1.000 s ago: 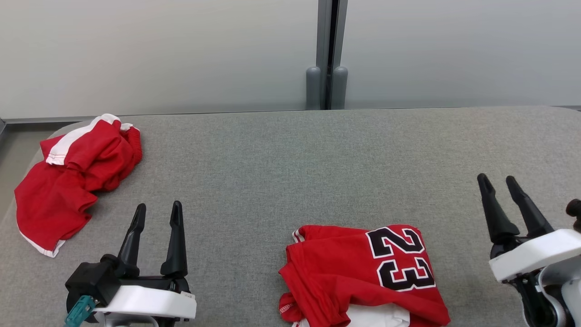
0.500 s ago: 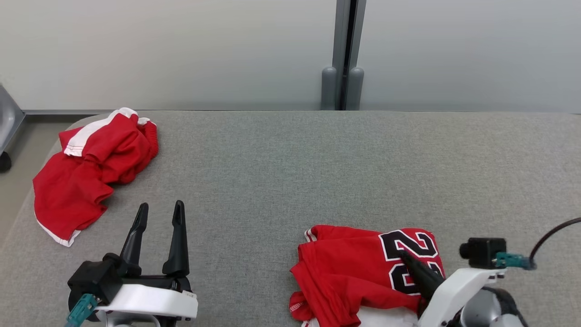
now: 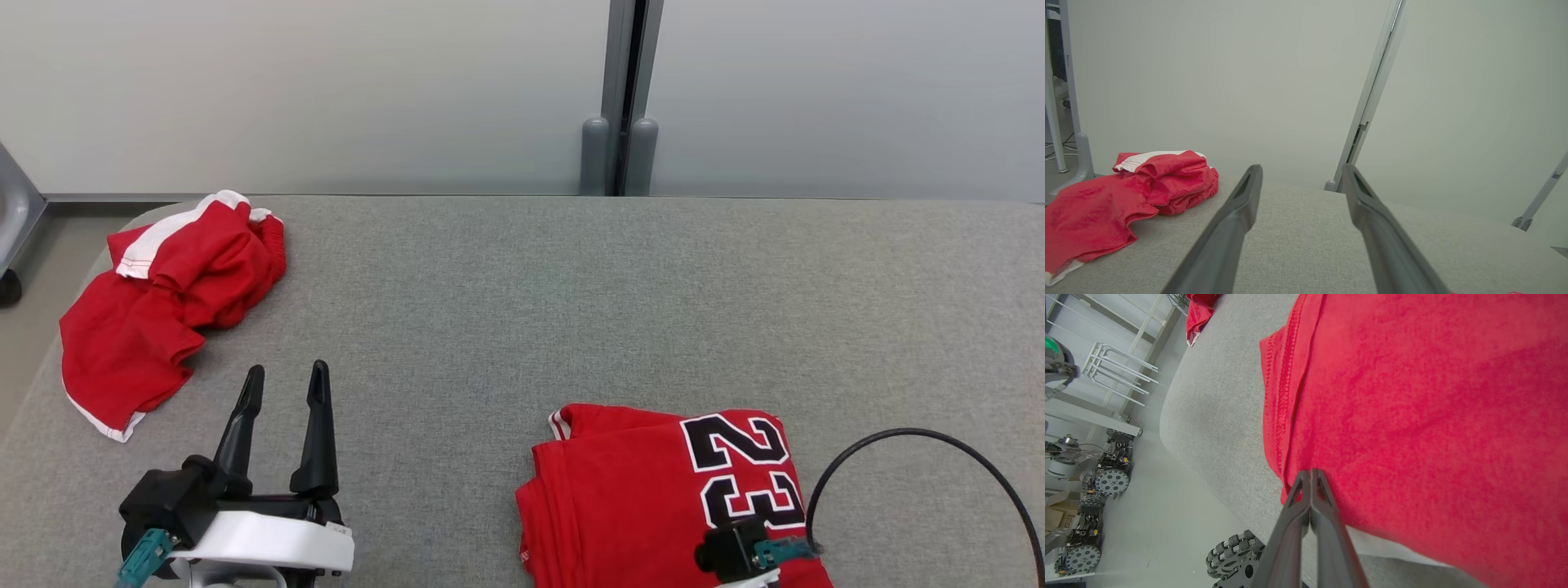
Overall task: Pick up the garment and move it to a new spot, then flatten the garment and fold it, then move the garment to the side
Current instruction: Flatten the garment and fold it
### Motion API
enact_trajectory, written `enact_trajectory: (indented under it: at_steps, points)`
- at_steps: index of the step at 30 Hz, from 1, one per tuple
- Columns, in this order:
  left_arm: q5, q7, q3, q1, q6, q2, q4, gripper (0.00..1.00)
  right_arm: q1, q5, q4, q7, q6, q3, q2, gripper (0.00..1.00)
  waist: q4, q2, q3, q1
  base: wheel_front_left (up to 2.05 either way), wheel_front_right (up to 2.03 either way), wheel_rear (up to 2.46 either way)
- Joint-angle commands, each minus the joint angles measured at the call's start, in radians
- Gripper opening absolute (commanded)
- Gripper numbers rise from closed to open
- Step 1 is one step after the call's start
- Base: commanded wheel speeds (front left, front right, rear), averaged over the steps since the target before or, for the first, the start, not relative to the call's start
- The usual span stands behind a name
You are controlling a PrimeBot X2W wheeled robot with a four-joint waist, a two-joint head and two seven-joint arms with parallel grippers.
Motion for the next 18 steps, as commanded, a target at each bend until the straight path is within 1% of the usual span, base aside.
enact_trajectory:
  at_steps: [1,4,8,9,13,14,15,16,17,18]
  points:
    - [-0.005,-0.002,0.005,-0.003,0.003,0.004,0.0,1.0,-0.019,0.021,-0.012,-0.025,0.001,0.017,-0.012,0.0,-0.007,0.0,-0.001,0.0,0.0,0.0,0.0]
    - [-0.001,-0.002,0.009,0.0,0.002,0.004,0.0,1.0,-0.037,0.056,-0.046,-0.087,0.001,0.025,-0.029,0.0,-0.015,0.0,-0.005,0.0,0.0,0.0,0.0]
    - [0.005,-0.002,0.011,0.004,-0.001,0.004,-0.001,1.0,-0.064,0.082,-0.094,-0.173,0.001,0.006,-0.073,0.0,-0.028,0.0,-0.011,0.0,0.0,0.0,0.0]
    - [0.005,-0.002,0.011,0.004,-0.001,0.004,-0.001,1.0,-0.064,0.082,-0.094,-0.173,0.001,0.006,-0.073,0.0,-0.028,0.0,-0.011,0.0,0.0,0.0,0.0]
    - [0.009,-0.002,0.011,0.009,-0.001,0.004,-0.003,1.0,-0.081,0.073,-0.119,-0.257,0.001,-0.055,-0.123,0.0,-0.041,0.0,-0.02,0.0,0.0,0.0,0.0]
    - [0.01,-0.002,0.012,0.01,0.0,0.004,-0.005,1.0,-0.084,0.063,-0.121,-0.279,0.001,-0.079,-0.134,0.08,-0.044,0.0,-0.022,0.0,0.0,0.0,0.0]
    - [0.011,-0.002,0.013,0.01,0.0,0.004,-0.006,1.0,-0.087,0.052,-0.123,-0.3,0.001,-0.102,-0.142,0.36,-0.046,0.0,-0.024,0.0,0.0,0.0,0.0]
    - [0.012,-0.002,0.014,0.01,0.0,0.004,-0.008,1.0,-0.089,0.039,-0.124,-0.324,0.001,-0.132,-0.148,0.71,-0.049,0.0,-0.026,0.0,0.0,0.0,0.0]
    - [0.013,-0.002,0.015,0.011,0.0,0.004,-0.01,1.0,-0.089,0.028,-0.125,-0.345,0.001,-0.162,-0.152,1.0,-0.051,0.0,-0.028,0.0,0.0,0.0,0.0]
    - [0.013,-0.002,0.016,0.012,0.0,0.004,-0.012,1.0,-0.089,0.017,-0.129,-0.363,0.001,-0.19,-0.155,1.0,-0.053,0.0,-0.03,0.0,0.0,0.0,0.0]
